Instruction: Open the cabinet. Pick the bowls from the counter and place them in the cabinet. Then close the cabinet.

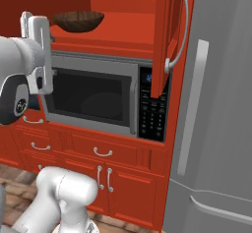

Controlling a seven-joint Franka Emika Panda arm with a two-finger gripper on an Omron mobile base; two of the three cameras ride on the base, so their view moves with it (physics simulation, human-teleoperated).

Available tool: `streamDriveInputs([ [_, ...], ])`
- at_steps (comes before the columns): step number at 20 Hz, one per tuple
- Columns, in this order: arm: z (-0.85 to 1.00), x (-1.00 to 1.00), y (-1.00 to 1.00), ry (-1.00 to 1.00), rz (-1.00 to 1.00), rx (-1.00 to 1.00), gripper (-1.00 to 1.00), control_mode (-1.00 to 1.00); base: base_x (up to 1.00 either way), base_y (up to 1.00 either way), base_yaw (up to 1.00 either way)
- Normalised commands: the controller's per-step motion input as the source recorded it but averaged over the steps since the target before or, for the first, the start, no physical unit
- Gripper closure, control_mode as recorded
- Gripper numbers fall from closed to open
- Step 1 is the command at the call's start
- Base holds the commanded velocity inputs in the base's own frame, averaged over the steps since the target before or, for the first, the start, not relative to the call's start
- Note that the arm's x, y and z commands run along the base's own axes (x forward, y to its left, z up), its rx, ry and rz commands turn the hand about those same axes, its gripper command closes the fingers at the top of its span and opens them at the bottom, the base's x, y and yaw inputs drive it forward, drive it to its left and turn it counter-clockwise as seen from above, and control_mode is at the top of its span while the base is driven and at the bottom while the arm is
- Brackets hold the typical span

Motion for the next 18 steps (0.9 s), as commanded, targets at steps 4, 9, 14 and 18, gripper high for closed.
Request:
streamDriveInputs([
  [4,-0.3,-0.48,0.02,0.02,0.0,-0.01,-1.0,-1.0,0.0,0.0,0.0],
  [9,-0.41,-0.06,0.22,0.05,0.0,-0.05,-1.0,-1.0,0.0,0.0,0.0],
  [14,-0.18,-0.05,0.03,0.04,0.0,-0.06,-1.0,-1.0,0.0,0.0,0.0],
  [18,-0.08,-0.11,0.03,0.03,0.0,-0.05,-1.0,1.0,-0.13,0.0,0.0],
])
